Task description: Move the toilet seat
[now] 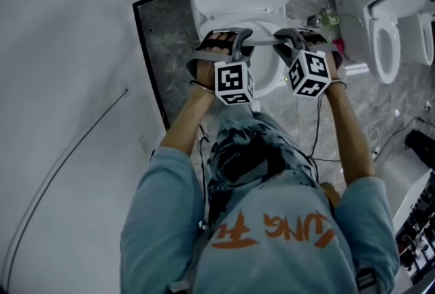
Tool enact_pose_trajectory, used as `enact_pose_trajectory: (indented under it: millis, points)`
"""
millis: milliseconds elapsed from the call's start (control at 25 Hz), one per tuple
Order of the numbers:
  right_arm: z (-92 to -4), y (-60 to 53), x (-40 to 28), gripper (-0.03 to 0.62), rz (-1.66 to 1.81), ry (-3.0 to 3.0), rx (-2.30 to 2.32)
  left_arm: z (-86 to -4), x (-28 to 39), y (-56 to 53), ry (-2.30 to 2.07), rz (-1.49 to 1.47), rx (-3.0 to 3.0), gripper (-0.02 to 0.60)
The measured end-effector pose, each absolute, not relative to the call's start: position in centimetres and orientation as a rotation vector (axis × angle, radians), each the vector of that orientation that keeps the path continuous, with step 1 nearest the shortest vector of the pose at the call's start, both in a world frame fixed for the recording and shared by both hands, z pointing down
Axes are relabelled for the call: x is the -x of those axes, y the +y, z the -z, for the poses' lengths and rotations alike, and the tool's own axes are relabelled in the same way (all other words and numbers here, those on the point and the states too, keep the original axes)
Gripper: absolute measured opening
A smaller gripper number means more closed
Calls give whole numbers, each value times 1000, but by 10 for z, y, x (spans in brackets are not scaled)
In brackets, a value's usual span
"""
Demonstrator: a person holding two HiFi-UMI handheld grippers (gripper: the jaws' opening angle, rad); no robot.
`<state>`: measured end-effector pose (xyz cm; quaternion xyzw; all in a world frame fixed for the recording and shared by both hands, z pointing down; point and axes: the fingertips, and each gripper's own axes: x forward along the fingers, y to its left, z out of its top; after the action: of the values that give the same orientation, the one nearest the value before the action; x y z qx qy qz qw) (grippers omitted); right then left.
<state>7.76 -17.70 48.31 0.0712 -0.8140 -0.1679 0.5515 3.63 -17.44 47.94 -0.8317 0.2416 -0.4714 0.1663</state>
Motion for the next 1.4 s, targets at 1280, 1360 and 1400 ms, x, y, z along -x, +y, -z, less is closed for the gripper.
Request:
enact_pose_trajectory:
  millis: [1280,1360,1400]
  points:
    - [-451,-389,-23,62,508,-1826,-683,-455,65,-360,1090,1364,2160,87]
    - [-453,-394,-22,64,526,-1820,-723,-460,68,-362,1112,1363,2159,78]
    - [-454,-396,-23,65,529,-1820,-737,-462,69,-364,1126,1359,2164,78]
